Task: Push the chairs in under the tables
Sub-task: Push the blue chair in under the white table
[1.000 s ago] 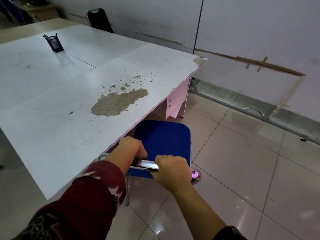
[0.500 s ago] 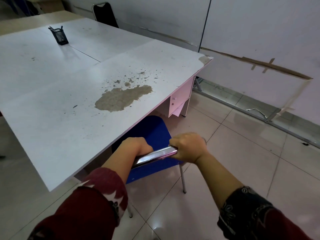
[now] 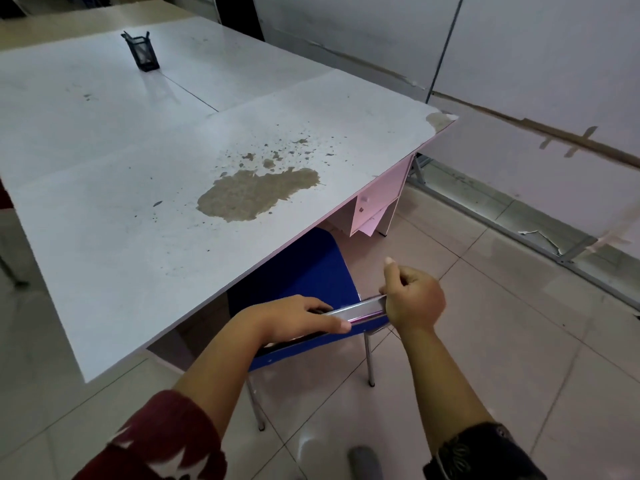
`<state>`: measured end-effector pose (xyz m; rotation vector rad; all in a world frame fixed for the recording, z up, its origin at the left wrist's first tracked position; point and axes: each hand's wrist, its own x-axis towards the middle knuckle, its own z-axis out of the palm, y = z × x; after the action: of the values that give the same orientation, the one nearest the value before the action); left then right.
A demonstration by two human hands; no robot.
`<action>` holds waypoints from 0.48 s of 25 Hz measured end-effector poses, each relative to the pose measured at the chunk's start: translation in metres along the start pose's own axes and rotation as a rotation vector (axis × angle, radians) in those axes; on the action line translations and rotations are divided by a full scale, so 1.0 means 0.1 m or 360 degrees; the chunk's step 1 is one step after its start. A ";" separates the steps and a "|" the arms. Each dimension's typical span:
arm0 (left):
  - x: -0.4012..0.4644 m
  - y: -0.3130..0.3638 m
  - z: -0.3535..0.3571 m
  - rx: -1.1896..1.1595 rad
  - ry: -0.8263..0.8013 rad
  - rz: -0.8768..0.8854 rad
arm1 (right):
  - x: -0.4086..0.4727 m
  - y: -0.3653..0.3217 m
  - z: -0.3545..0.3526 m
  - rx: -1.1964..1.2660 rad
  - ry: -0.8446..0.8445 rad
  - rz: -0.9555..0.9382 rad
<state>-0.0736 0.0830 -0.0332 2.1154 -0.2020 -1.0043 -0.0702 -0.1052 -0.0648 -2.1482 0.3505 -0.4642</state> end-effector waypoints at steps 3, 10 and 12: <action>0.11 0.09 -0.03 -0.0030 -0.0004 -0.0057 | 0.28 0.05 0.04 0.0053 -0.0033 -0.0064; 0.37 0.24 -0.18 -0.0106 0.0264 -0.0109 | 0.90 0.09 0.26 0.0095 -0.0146 -0.0269; 0.43 0.26 -0.23 -0.0119 0.0459 -0.0082 | 1.07 0.08 0.36 0.0111 -0.0223 -0.0272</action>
<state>-0.0239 0.0595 -0.0314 2.1757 0.0328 -0.7129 0.0402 -0.1279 -0.0693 -2.1374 0.0719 -0.4129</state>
